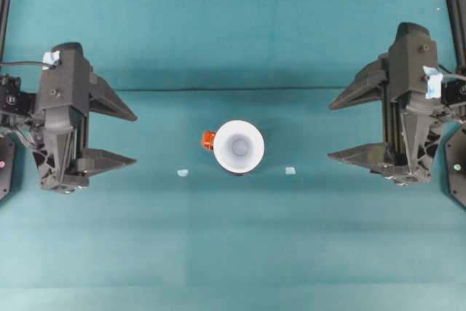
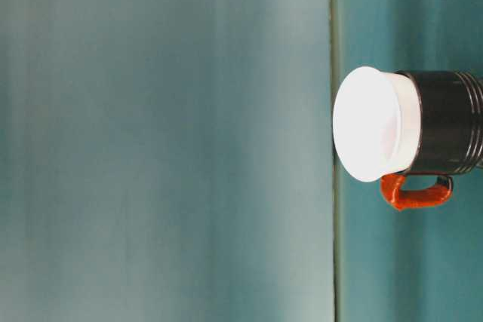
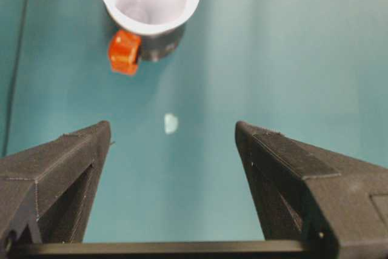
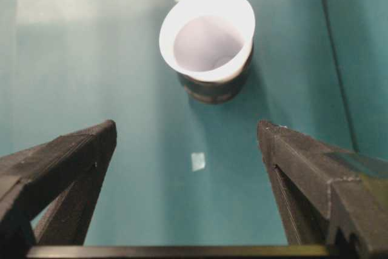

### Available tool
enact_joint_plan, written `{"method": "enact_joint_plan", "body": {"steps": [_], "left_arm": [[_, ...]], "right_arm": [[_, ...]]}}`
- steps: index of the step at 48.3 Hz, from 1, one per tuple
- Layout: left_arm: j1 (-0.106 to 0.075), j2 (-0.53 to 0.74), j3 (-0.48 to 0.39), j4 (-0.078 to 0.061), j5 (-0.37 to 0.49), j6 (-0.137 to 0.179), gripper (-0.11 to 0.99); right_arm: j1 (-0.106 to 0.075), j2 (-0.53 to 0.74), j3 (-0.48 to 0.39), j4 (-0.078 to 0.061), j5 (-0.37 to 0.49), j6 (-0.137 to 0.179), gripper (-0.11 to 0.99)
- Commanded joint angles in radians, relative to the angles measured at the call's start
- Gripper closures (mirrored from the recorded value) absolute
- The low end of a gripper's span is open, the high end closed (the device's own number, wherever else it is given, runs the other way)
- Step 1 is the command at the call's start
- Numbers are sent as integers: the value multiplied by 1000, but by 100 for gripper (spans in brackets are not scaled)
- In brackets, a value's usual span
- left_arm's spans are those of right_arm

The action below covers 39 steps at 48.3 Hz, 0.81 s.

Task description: Put the paper cup into the moved red handle cup holder.

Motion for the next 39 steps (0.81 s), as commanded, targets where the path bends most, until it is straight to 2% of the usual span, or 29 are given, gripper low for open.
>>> {"method": "enact_joint_plan", "body": {"steps": [1,32,35,39], "left_arm": [[2,-8,-8,3,-8,-2,-1],[2,-6,11,3,-8,-2,-1],[0,-5,11,3,-8,-6,-1],[0,-3,12,3,-6,-28,-1]], "right_arm": [[3,-8,-6,0,-11,0,-1],[3,-8,21,0,-11,2,-1],[3,-8,23,0,-11,2,-1],[3,-8,28,0,-11,0,-1]]}}
